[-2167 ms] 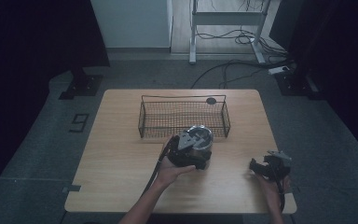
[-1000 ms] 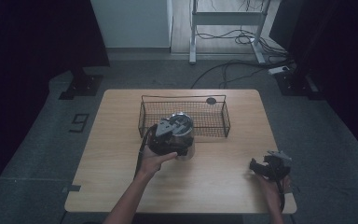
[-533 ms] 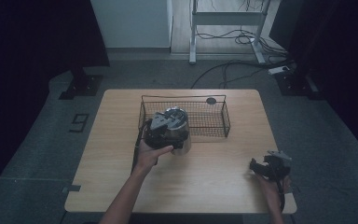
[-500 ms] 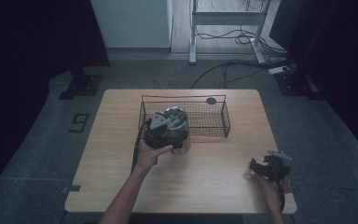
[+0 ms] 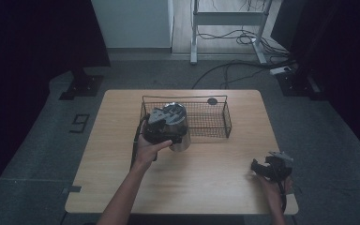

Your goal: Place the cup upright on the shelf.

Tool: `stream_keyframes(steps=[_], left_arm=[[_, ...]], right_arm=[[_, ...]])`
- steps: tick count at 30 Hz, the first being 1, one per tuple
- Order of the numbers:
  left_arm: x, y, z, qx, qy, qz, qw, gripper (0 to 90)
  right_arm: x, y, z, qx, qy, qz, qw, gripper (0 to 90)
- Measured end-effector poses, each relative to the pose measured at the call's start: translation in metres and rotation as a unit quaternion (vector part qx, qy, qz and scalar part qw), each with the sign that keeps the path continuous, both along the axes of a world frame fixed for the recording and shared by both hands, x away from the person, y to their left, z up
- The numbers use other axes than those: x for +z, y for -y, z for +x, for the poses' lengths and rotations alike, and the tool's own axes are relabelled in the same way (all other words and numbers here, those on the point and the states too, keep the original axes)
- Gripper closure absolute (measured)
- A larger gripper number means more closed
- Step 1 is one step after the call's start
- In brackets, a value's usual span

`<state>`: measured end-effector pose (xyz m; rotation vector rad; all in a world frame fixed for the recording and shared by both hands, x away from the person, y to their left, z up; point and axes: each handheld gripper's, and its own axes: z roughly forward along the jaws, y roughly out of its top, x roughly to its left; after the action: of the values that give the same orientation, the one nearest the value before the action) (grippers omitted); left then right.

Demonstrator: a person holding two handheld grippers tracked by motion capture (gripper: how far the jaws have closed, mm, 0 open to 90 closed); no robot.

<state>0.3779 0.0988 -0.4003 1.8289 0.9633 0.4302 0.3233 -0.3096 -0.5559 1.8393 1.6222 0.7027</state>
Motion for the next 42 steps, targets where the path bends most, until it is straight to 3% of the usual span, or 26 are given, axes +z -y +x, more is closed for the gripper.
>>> stream_keyframes(steps=[12,29,42], left_arm=[[0.006,0.003,0.012,0.004,-0.004,0.004,1.0,3.9],[0.025,0.008,0.03,0.011,0.016,0.005,0.9998,3.9],[0.032,0.016,0.047,0.009,0.018,0.009,0.9998,3.9]], right_arm=[[0.0,0.0,0.0,0.0,0.0,0.0,1.0,5.9],[0.0,0.0,0.0,-0.001,0.004,0.0,1.0,6.4],[0.0,0.0,0.0,-0.002,0.005,0.001,1.0,7.1]])
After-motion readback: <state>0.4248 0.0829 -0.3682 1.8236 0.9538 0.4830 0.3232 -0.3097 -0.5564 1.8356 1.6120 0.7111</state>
